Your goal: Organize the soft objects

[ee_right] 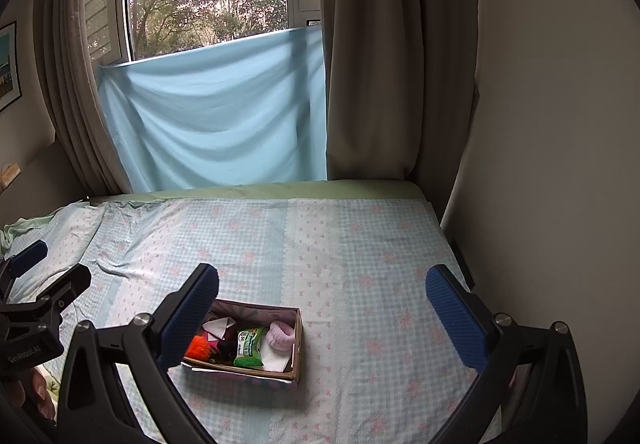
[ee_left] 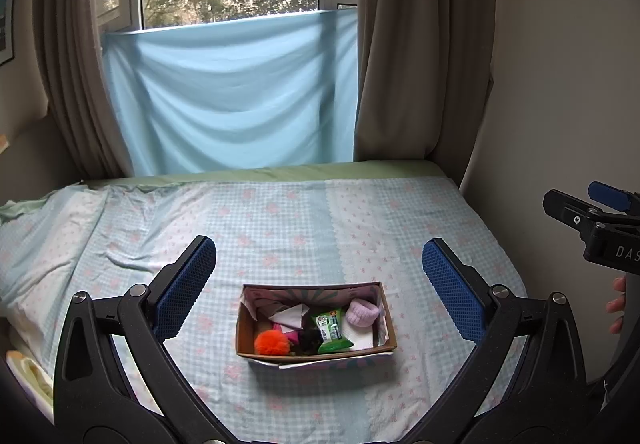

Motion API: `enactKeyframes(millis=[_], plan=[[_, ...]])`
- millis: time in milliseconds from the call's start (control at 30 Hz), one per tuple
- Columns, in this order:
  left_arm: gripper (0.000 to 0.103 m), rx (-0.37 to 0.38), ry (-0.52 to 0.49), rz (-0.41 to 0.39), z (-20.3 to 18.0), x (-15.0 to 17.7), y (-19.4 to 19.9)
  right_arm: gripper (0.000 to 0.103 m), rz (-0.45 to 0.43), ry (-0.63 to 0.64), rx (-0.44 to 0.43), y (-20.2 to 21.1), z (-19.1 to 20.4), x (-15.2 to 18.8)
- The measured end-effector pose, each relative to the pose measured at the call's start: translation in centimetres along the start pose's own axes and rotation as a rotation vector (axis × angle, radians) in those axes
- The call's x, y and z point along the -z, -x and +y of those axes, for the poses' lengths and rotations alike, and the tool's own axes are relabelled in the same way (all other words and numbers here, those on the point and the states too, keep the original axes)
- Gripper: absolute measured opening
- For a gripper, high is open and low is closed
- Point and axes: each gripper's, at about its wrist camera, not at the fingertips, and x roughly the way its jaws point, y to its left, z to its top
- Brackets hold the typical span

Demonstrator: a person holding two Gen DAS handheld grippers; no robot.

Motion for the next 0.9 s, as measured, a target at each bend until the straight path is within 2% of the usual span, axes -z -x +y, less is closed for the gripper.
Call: enactKeyframes(millis=[433,900], plan=[[0.103,0.007,0.023,-0.005,0.1,0.0,0.4,0.103,-0.005,0.003,-0.004,0.2,-0.2,-0.1],[0.103,-0.067,0.061,-0.038,1.1,0.1,0.5,0.103,-0.015,0.004,-0.004,0.7,0.0,0.0]])
